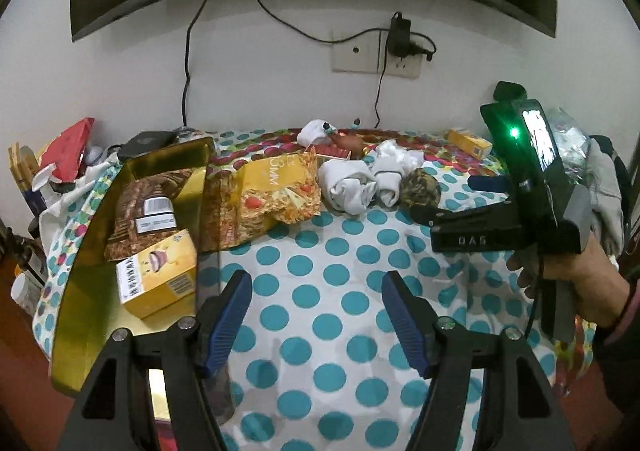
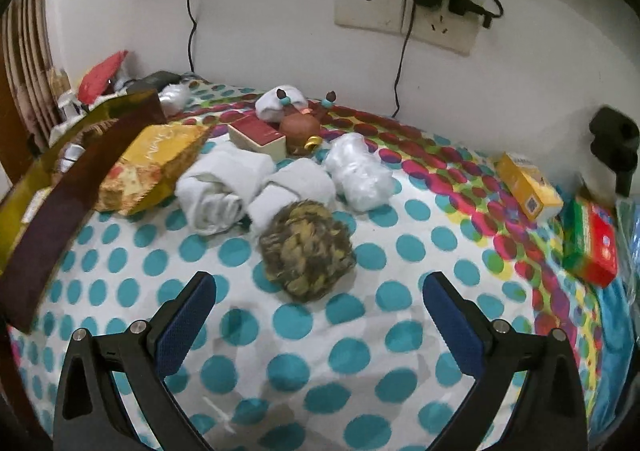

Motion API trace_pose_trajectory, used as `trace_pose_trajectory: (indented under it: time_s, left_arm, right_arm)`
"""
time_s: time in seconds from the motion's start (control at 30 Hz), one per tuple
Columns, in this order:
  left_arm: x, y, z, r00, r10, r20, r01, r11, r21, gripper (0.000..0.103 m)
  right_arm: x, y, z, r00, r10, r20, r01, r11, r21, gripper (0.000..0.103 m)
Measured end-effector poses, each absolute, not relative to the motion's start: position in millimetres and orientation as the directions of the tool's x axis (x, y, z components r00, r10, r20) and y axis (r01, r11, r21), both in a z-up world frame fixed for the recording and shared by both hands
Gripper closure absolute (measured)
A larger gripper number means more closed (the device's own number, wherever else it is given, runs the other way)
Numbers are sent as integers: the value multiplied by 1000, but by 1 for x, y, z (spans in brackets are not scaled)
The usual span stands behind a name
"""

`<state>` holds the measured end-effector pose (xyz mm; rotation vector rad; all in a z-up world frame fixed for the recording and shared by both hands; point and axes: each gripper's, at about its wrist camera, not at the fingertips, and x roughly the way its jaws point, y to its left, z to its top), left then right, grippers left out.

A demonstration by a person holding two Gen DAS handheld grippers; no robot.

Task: Organize objects
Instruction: 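Move the right gripper to the braided yarn ball and grasp it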

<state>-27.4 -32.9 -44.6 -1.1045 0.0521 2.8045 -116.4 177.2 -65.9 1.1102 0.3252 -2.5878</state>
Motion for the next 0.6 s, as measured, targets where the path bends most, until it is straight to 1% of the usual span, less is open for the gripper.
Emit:
trace_pose_trajectory:
  time_s: [0.13,0.23,0.3,0.37,0.43,0.5,0.6]
  left_arm:
    - [-45,-32,-50,-707,111,-698,-116,-992,-41,34]
    - [-55,-33,-53,-716,109,-690,-105,-993,-48,34]
    - [-62,-33,-56,-716,111,-689,-110,-993,-46,34]
    - [-67,-34,-59,-715,105,-691,-107,-993,-40,34]
    - [-73,-34,-64,-713,70,-698,-83,-996,-16,34]
    - [-78,-31,-68,-714,28,-700,-61,-998,22,34]
    - [-81,-23,-73,-730,-30,-683,-49,-994,96,34]
  right_arm:
    - [-122,169,-72,-648,-183,-739,399,-908,-125,1]
    - [-124,164,-73,-672,-159,-723,398,-901,-172,2]
    - [-126,160,-75,-676,-146,-722,399,-896,-193,15]
    - [-131,157,-78,-662,-142,-736,408,-892,-194,51]
    - [-136,155,-83,-637,-153,-755,418,-892,-172,52]
    - [-138,156,-85,-637,-155,-755,414,-895,-165,53]
    - [-139,165,-85,-620,-192,-760,404,-909,-100,53]
